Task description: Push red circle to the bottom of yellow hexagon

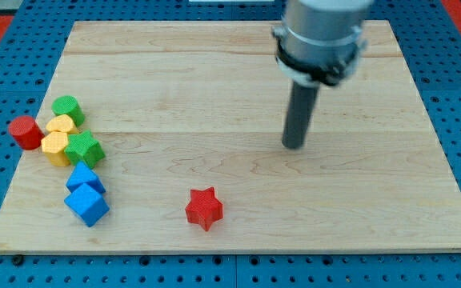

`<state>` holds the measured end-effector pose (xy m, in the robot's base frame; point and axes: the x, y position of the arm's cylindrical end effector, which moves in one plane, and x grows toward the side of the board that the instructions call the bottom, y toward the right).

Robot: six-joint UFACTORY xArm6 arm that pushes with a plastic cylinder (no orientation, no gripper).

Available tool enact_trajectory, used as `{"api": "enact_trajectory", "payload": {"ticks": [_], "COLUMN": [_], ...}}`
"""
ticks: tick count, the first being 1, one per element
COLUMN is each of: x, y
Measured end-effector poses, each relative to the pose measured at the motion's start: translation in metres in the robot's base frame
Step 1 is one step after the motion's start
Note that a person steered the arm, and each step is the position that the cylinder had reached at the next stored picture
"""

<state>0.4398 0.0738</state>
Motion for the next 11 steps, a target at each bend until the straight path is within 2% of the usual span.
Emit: {"api": "enact_trajectory", "payload": {"ticks": [2,3,4,5,6,8,11], "x": [-0.118,-0.154,-0.167,-0.167,-0.157,-0.042,0.026], "y": [-0.087,-0.181,-0.299,-0.375,-0.379,-0.379,-0.378]}}
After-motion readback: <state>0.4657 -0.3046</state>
